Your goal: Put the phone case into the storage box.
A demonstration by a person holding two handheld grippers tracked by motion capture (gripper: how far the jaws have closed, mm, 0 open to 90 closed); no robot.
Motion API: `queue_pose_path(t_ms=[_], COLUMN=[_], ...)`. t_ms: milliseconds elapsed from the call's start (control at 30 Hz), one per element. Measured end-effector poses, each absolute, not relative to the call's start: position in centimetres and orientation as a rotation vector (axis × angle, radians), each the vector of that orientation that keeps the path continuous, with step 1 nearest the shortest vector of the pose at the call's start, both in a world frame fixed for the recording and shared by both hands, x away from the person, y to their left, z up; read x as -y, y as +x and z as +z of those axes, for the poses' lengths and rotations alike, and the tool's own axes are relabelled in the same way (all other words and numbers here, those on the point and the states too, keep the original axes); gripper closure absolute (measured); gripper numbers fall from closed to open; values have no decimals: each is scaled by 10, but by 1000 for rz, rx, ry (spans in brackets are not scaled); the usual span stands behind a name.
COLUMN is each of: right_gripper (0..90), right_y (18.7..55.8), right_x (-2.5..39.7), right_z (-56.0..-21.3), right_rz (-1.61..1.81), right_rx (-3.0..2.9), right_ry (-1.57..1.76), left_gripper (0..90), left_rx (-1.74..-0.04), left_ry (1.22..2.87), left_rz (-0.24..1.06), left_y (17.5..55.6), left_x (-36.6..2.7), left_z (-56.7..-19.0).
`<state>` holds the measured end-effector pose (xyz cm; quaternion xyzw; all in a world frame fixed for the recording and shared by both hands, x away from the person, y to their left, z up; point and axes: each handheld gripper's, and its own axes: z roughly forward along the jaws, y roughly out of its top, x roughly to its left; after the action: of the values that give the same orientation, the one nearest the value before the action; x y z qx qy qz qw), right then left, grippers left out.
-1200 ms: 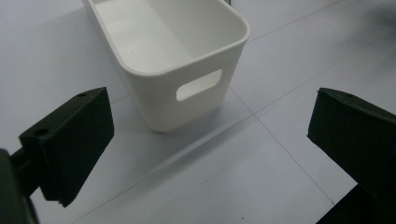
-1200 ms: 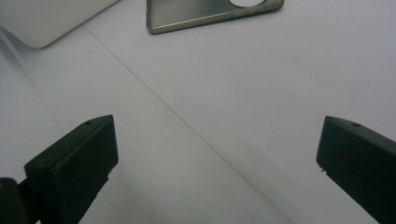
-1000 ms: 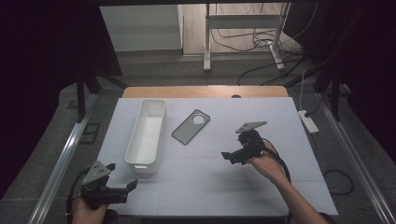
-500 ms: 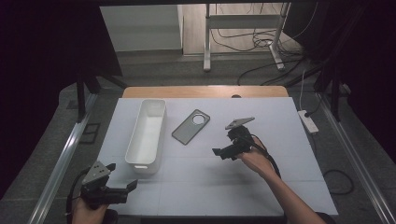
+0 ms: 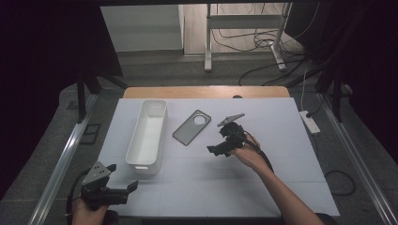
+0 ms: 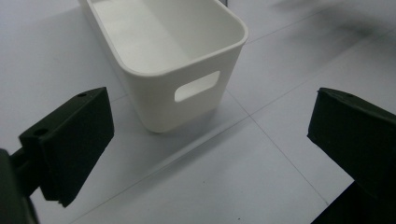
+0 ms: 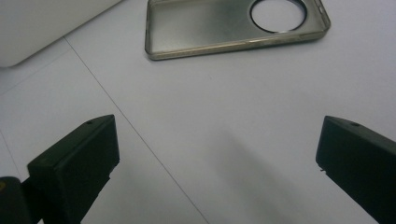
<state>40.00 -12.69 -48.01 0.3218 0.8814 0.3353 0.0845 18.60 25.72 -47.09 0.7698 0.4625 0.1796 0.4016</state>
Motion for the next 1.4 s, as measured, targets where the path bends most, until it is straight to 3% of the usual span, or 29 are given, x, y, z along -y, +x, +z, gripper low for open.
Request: queue_pose_path(t_ms=[967, 1267, 1400], right_gripper=[2, 69, 181], right_y=[439, 451, 454], right_x=[79, 72, 69], right_z=[-488, -490, -490], right_rz=[910, 894, 902], right_rx=[-2672, -2653, -2667], right_ry=[990, 993, 974], left_gripper=[12, 12, 12], left_rx=[-1163, -1163, -1163], left_ry=[1949, 1952, 1953], left_rz=[448, 448, 448], left_y=[186, 187, 187], left_x=[-257, -257, -257], left_z=[-471, -471, -471])
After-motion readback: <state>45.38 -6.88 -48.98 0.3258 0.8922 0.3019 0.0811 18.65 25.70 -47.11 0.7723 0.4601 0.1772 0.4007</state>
